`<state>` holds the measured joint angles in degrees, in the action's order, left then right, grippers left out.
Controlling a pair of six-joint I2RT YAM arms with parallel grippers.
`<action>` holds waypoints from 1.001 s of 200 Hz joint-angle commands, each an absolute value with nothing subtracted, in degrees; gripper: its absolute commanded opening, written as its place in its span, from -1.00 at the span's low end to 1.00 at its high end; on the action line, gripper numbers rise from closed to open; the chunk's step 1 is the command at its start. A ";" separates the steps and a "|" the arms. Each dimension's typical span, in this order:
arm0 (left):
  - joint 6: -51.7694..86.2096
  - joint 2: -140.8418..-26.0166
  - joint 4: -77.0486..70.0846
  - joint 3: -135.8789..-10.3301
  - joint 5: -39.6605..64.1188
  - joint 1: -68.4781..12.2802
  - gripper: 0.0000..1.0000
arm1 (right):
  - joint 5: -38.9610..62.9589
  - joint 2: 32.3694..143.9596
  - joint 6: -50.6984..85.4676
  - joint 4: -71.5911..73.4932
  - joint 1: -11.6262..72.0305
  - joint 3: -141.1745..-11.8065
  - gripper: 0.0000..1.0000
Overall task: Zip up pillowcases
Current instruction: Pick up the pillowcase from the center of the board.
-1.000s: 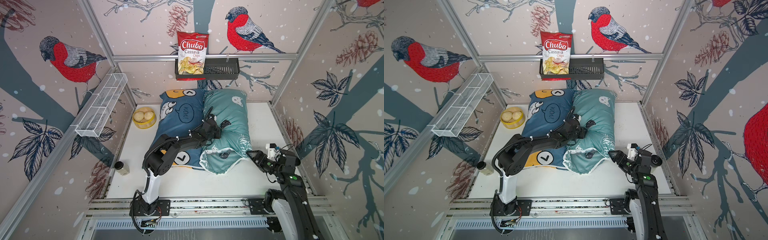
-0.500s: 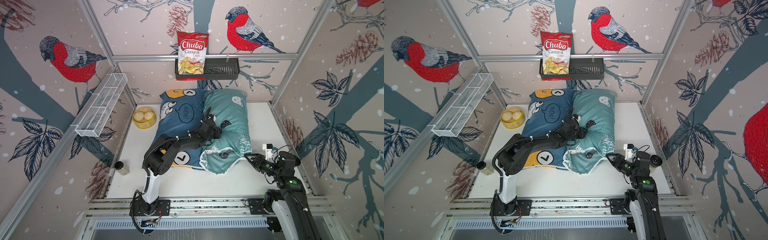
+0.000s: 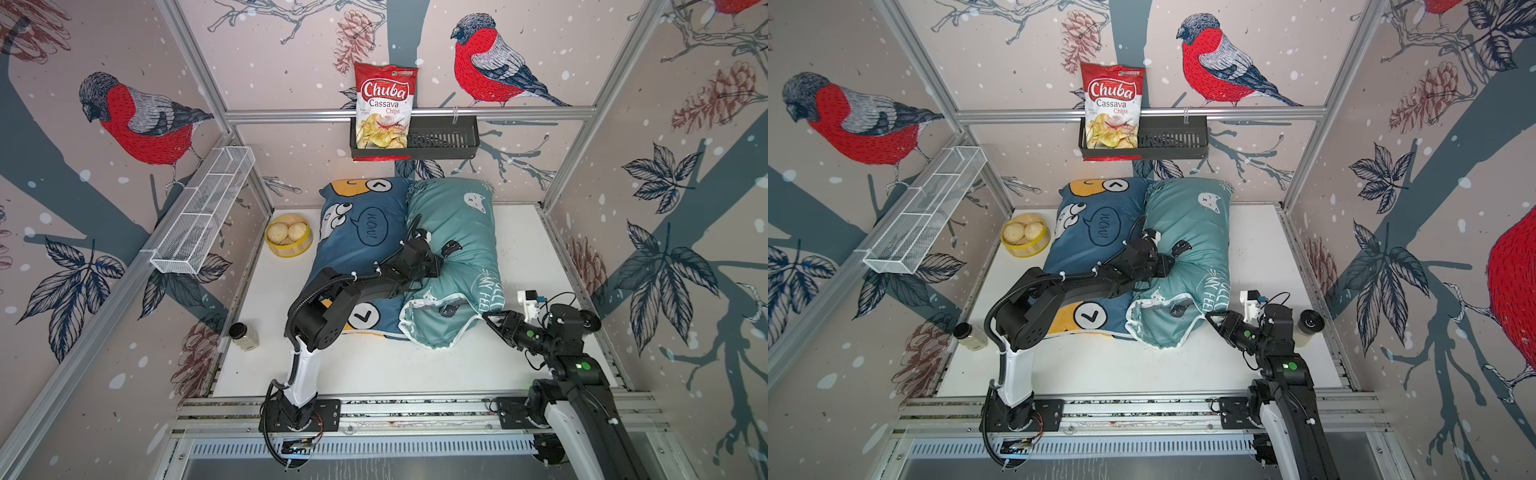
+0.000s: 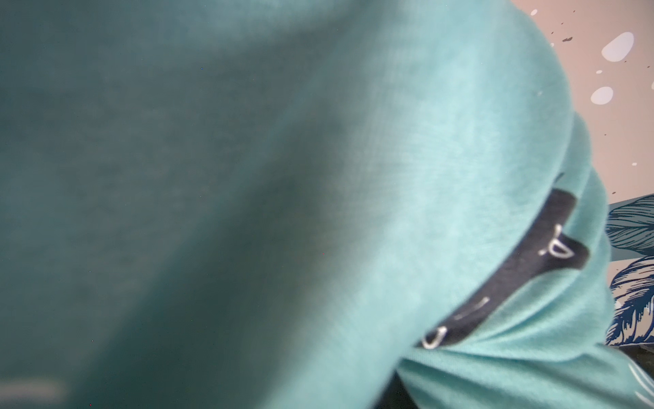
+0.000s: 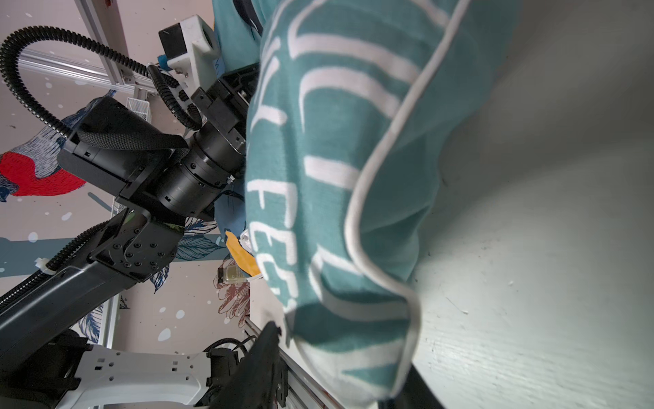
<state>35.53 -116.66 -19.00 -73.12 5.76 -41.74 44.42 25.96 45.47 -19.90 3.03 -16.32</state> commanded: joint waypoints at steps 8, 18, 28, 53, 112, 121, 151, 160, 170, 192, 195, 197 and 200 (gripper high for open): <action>35.65 -116.89 -15.31 -72.10 -2.41 -40.43 -0.41 | 41.79 26.02 48.86 -15.69 4.45 -15.39 -0.19; 35.76 -116.59 -15.51 -71.67 -2.60 -40.43 -0.41 | 41.06 25.97 48.78 -15.99 4.57 -15.62 -0.29; 35.77 -116.22 -15.91 -71.09 -2.71 -40.43 -0.41 | 40.71 25.89 48.31 -16.63 4.57 -16.11 -0.33; 35.92 -115.36 -16.69 -69.94 -2.85 -40.43 -0.41 | 40.31 25.70 47.43 -17.58 4.57 -17.30 -0.18; 35.94 -115.40 -16.74 -69.57 -2.43 -40.43 -0.41 | 39.09 25.58 47.47 -17.54 4.57 -18.17 -0.29; 35.95 -115.31 -16.75 -69.52 -2.51 -40.44 -0.41 | 38.95 25.58 47.29 -17.91 4.57 -18.42 -0.42; 35.77 -114.30 -17.01 -68.85 -2.59 -40.43 -0.33 | 38.25 25.77 46.44 -19.09 4.57 -19.72 -0.96; 35.43 -113.40 -17.55 -68.08 -2.51 -40.43 -0.20 | 37.84 26.05 46.11 -19.61 4.57 -20.24 -0.99; 34.93 -111.97 -18.21 -67.11 -2.50 -40.43 -0.07 | 37.68 26.45 45.67 -20.07 4.57 -20.77 -1.00; 33.54 -107.62 -18.63 -64.56 -3.13 -40.44 0.25 | 37.53 27.48 44.96 -20.54 4.57 -21.57 -1.00; 33.48 -106.79 -18.70 -64.07 -3.36 -40.43 0.29 | 37.53 27.60 44.87 -20.63 4.57 -21.66 -1.00; 33.42 -106.39 -18.74 -63.74 -3.45 -40.43 0.32 | 37.51 27.69 44.79 -20.69 4.57 -21.74 -1.00; 33.28 -105.49 -18.83 -63.28 -3.63 -40.43 0.36 | 37.46 27.84 44.68 -20.80 4.57 -21.83 -1.00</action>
<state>35.29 -109.34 -21.98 -65.80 5.34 -41.41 38.33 27.05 46.54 -20.03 4.45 -20.82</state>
